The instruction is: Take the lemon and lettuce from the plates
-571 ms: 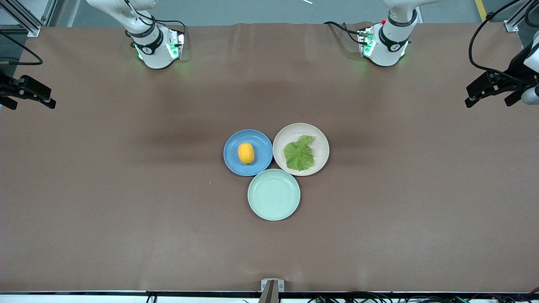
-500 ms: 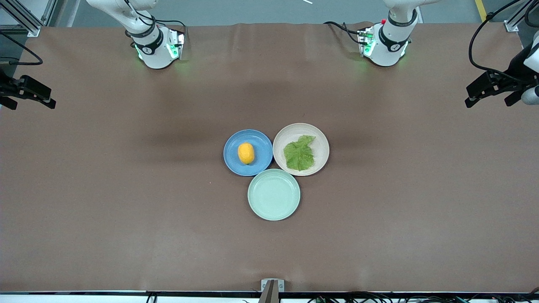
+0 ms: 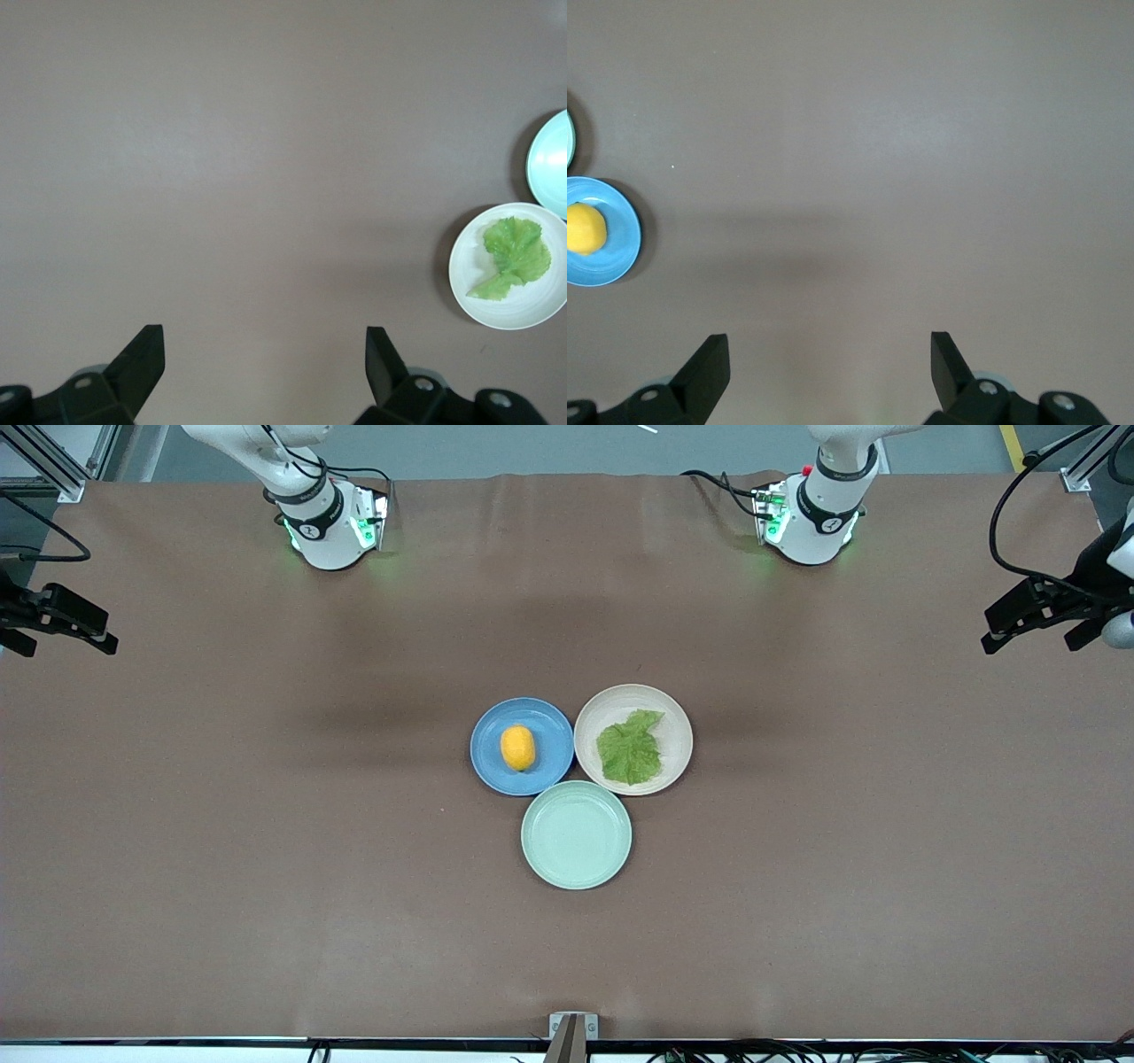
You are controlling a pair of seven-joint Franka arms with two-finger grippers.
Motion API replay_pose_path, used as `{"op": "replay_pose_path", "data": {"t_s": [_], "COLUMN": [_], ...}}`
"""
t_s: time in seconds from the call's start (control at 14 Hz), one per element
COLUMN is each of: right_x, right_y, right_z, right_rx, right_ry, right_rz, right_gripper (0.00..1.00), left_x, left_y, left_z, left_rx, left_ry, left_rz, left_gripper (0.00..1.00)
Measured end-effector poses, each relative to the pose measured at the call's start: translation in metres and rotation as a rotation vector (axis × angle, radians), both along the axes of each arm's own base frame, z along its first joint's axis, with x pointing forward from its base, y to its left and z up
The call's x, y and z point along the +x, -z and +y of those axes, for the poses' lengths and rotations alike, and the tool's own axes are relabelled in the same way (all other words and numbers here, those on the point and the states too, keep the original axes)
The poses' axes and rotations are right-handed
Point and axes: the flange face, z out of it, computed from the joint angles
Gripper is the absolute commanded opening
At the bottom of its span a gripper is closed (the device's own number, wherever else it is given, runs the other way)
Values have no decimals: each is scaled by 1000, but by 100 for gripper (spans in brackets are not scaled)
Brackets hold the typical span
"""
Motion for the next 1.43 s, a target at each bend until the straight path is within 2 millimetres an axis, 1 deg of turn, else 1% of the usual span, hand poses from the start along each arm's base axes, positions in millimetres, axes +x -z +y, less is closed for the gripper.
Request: {"op": "replay_pose_path", "data": {"t_s": [0.07,0.14,0.29,0.36,0.43,0.5,0.57,0.71,0.79,0.86,0.93,1.0,1.07,1.14,1.21,1.43], "right_x": [1,3,6,8,10,11,10,-3,-12,-18,-21,-21,-19,-14,-9,4], "right_y": [0,2,11,20,30,43,59,101,128,154,180,203,224,241,256,290], "right_z": [15,34,73,95,122,155,196,292,337,370,396,415,427,433,435,437], "right_rx": [1,1,0,-1,-3,-7,-15,-44,-58,-67,-70,-67,-62,-56,-53,-42], "right_ry": [-27,-62,-131,-168,-188,-179,-149,-72,-50,-32,-8,16,33,41,46,56], "right_rz": [-3,-3,14,29,43,54,64,85,91,92,84,74,63,54,47,25], "right_gripper": [100,100,100,100,100,100,100,100,100,100,100,100,100,100,100,100], "left_x": [8,17,38,46,52,55,55,53,50,46,41,36,31,26,21,13], "left_y": [18,40,89,114,137,158,178,215,237,258,280,301,320,336,351,383], "left_z": [-12,-32,-85,-115,-143,-168,-193,-241,-265,-284,-303,-319,-332,-343,-351,-365], "left_rx": [-18,-31,-53,-65,-75,-83,-90,-106,-107,-101,-89,-75,-67,-60,-57,-60], "left_ry": [21,41,72,75,54,24,-11,-93,-131,-168,-216,-259,-296,-324,-351,-403], "left_rz": [34,73,114,123,132,143,151,156,165,174,181,187,194,205,215,230], "left_gripper": [100,100,100,100,100,100,100,100,99,99,97,92,87,84,77,71]}}
